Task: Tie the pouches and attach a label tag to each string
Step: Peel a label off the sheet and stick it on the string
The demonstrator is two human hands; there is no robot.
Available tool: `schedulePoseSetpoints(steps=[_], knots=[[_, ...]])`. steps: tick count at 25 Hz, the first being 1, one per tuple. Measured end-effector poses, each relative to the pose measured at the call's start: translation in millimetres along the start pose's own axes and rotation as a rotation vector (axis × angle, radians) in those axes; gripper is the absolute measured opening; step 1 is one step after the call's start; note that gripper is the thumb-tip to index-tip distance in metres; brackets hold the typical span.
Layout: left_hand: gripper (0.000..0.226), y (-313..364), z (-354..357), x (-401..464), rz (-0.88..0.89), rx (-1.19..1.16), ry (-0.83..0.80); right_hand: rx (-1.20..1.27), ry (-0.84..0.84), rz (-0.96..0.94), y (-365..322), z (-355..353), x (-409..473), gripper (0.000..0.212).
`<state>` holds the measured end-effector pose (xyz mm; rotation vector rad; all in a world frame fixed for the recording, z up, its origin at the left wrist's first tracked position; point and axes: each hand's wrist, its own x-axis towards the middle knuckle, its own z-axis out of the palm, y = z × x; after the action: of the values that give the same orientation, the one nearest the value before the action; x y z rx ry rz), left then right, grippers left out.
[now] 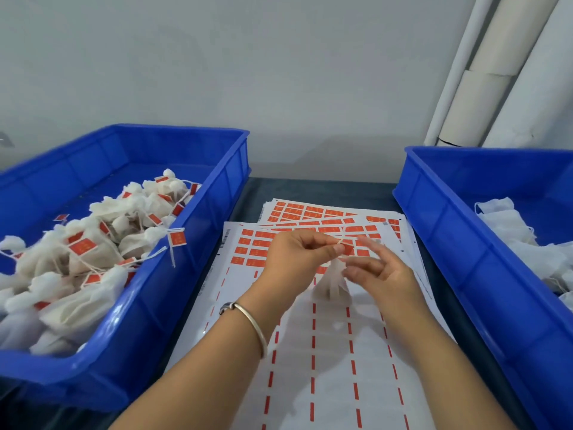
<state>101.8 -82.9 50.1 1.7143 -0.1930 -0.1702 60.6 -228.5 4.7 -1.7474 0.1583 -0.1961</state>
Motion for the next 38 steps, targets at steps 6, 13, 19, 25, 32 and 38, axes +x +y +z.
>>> schedulePoseSetpoints(steps=[6,13,19,25,32,38], knots=[[0.009,31.6,-31.9,-12.1,0.091,-0.048,0.123,-0.111,-0.145,0.091,10.1,9.8,-0.9,0.05],[0.01,89.0,-105.9,-13.9,0.297,0.011,0.346,-0.086,-0.162,0.062,13.8,10.3,1.4,0.052],[0.016,117.1,-175.7,44.0,0.263,0.211,0.457,-0.077,-0.159,0.096,15.5,9.3,4.4,0.043],[0.013,75.3,-200.7,100.9,0.045,0.472,0.496,0.024,-0.171,0.156,16.6,7.0,8.8,0.028],[0.024,32.2,-203.5,109.2,-0.16,1.2,0.292,0.035,-0.162,0.197,14.7,8.8,7.4,0.035],[0.021,52.1,-172.3,96.0,-0.013,1.164,0.32,-0.086,-0.139,0.254,6.2,16.4,-2.0,0.013]])
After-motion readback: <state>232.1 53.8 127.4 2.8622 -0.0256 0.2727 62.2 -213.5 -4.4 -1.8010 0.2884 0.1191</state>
